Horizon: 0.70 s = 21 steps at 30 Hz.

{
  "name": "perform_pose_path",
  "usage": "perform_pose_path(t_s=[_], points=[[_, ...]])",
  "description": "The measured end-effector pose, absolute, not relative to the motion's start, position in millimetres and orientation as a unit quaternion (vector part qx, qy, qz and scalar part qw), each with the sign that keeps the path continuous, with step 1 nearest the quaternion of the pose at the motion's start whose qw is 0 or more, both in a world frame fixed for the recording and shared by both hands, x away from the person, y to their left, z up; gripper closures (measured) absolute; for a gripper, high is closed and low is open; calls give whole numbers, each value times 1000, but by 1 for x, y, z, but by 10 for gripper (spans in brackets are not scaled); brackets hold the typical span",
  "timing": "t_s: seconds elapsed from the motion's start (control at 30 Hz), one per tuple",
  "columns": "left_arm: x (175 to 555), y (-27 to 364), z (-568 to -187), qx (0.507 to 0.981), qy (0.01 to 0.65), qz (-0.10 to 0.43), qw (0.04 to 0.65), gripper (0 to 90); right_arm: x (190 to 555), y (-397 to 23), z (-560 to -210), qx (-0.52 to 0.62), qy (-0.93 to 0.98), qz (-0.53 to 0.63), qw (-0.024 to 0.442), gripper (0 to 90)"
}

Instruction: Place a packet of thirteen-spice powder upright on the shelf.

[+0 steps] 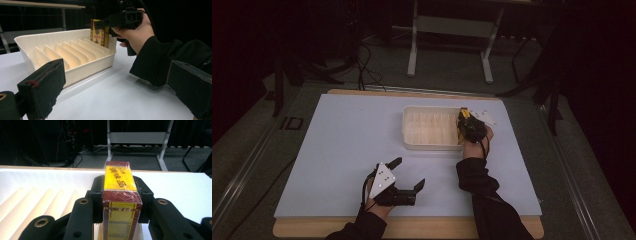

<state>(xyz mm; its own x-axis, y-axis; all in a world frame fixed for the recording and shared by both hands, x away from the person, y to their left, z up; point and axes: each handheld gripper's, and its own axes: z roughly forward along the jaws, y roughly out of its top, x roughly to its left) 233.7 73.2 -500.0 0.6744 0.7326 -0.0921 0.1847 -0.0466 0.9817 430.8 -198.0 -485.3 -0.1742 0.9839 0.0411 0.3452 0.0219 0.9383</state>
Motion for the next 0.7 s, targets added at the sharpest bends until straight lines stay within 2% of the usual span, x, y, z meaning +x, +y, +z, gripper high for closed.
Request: perform_pose_path(t_s=[0.17, 0.7], points=[[234, 73, -500, 688, 334, 224, 604, 32, 431, -196, -484, 527, 631, 449, 350, 607], [233, 71, -501, 692, 332, 227, 600, 32, 416, -214, -458, 509, 659, 469, 294, 321]])
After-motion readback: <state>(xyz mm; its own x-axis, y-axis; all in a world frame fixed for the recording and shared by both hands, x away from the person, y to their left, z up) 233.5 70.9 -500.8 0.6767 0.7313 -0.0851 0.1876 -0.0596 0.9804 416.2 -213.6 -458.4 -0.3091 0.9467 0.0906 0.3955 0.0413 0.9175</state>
